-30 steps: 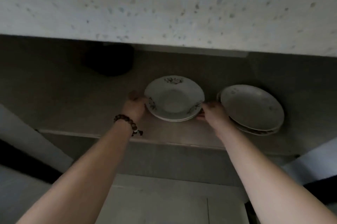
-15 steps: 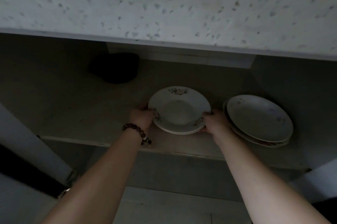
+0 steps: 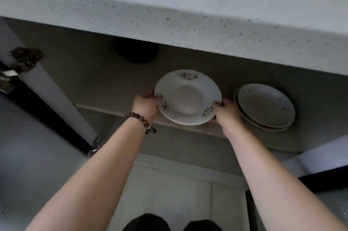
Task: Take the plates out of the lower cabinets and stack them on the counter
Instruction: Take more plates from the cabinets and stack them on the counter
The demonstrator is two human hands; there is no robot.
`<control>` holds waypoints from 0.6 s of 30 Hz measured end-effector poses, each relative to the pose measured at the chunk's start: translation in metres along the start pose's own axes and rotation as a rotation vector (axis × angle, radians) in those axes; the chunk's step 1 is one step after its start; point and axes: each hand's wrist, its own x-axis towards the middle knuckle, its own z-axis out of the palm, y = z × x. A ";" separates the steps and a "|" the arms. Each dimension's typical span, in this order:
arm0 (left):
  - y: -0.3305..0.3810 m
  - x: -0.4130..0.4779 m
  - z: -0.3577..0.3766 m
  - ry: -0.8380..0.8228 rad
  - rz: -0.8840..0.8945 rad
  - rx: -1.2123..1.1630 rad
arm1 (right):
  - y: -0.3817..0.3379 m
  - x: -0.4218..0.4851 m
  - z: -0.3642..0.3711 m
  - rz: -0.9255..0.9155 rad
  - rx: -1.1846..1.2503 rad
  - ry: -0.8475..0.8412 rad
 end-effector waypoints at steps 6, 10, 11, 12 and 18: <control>0.011 -0.050 -0.043 0.008 -0.110 0.010 | 0.000 -0.063 -0.001 -0.018 -0.212 -0.017; 0.023 -0.093 -0.072 0.035 -0.152 0.010 | -0.012 -0.113 -0.004 0.035 -0.260 -0.078; 0.028 -0.104 -0.080 0.051 -0.174 0.023 | -0.016 -0.126 -0.004 0.058 -0.269 -0.091; 0.033 -0.117 -0.087 0.069 -0.201 0.035 | -0.021 -0.140 -0.006 0.075 -0.283 -0.103; 0.068 -0.197 -0.134 0.157 -0.376 -0.021 | -0.053 -0.224 -0.013 0.207 -0.344 -0.218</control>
